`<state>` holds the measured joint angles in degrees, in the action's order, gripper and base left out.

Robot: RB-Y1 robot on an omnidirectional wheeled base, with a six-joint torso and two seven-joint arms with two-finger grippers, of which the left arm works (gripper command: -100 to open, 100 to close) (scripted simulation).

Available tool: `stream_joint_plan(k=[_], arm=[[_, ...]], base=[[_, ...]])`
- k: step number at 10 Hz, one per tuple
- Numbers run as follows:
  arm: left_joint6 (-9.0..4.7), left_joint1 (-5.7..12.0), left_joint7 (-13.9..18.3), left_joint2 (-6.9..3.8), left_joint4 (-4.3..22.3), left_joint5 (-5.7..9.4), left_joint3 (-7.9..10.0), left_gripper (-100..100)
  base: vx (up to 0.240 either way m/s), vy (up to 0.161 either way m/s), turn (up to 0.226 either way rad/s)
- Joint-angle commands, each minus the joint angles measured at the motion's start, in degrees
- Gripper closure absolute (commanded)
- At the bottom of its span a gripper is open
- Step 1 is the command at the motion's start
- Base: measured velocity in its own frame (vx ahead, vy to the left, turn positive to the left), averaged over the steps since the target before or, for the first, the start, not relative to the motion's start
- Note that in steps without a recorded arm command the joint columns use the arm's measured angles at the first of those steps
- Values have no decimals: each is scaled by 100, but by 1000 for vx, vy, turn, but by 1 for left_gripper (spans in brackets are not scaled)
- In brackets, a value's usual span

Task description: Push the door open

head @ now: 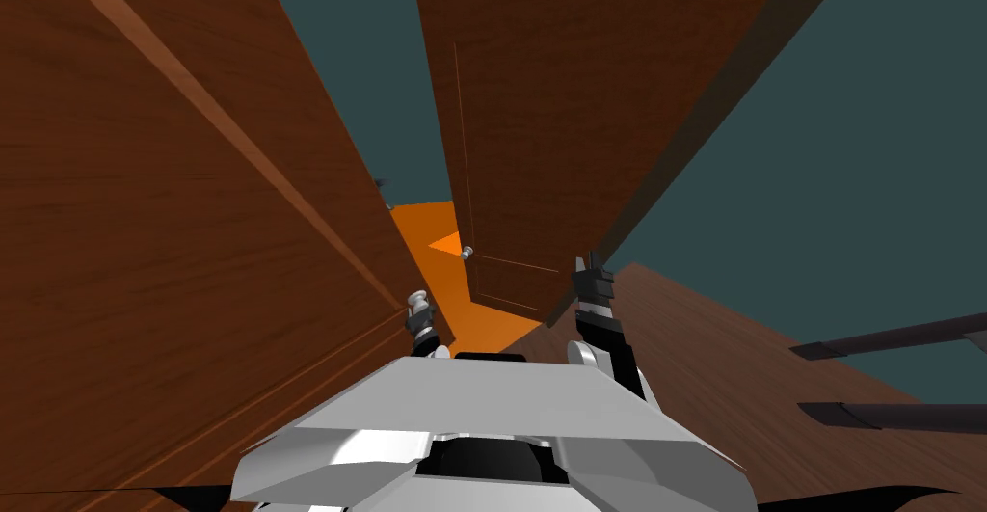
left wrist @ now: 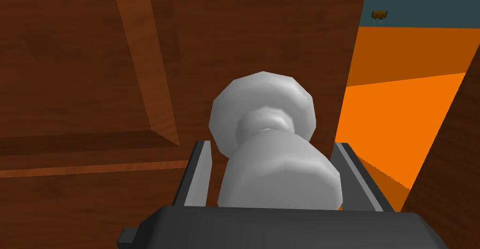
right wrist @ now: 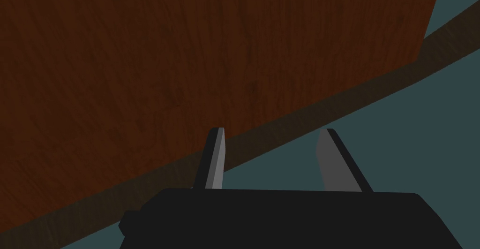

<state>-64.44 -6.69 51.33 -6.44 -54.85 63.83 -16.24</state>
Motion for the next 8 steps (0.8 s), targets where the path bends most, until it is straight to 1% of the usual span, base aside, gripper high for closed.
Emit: stream_joint_plan(k=[1,8], arm=[[-192,66,-47,41,96,58,207,100],[-480,382,-318,442,449,289,783,100]], base=[[92,77,-68],[89,75,-56]])
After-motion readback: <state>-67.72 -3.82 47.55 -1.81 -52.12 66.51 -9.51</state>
